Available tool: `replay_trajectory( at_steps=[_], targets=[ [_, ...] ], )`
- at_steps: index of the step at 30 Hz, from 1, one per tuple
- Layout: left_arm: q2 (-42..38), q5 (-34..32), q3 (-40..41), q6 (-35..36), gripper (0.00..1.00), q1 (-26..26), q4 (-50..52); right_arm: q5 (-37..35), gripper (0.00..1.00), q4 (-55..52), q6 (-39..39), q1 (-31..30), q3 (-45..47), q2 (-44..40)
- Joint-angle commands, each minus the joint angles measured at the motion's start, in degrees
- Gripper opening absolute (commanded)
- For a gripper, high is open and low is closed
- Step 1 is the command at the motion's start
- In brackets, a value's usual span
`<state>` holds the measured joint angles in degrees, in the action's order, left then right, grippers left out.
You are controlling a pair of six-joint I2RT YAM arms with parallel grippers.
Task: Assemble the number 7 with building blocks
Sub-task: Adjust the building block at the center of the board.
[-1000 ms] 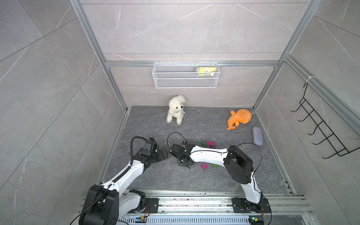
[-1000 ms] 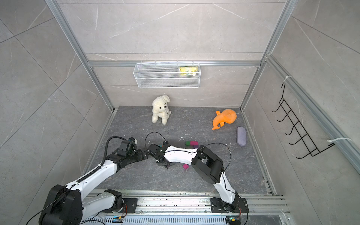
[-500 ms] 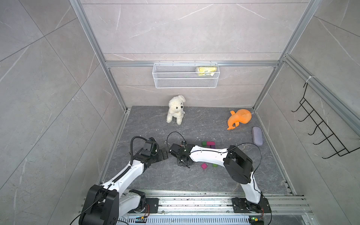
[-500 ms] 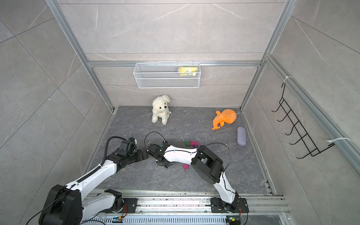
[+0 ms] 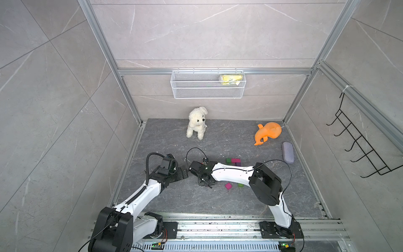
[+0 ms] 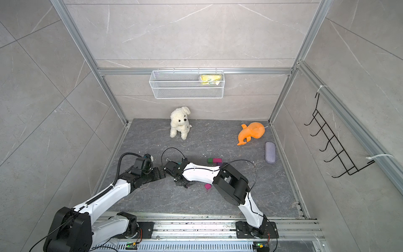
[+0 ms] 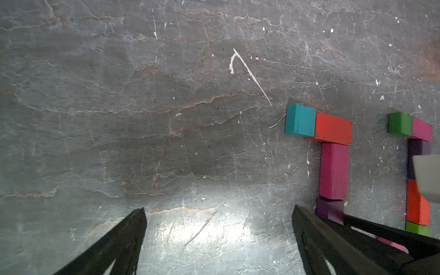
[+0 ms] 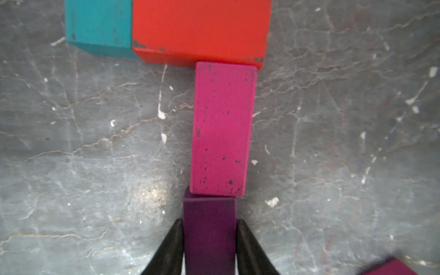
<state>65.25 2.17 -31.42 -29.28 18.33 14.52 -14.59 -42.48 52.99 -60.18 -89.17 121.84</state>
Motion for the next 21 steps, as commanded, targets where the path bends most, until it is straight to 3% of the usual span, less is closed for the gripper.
replay_trajectory(
  at_steps=[1, 9, 21],
  targets=[
    [-1.26, 1.37, 0.04, 1.36, 1.00, -0.40, -0.54, -1.29, 0.39, -1.74, 1.50, 0.47, -1.33, 1.24],
    [-1.44, 1.43, 0.04, 1.43, 1.00, -0.40, -0.42, -2.33, 0.46, -2.74, 2.03, 0.59, -1.59, 1.37],
    [-2.09, 1.08, 0.32, 1.55, 1.00, -0.40, 0.15, -2.42, 0.47, 0.05, 1.55, 0.46, -1.01, 0.04]
  ],
)
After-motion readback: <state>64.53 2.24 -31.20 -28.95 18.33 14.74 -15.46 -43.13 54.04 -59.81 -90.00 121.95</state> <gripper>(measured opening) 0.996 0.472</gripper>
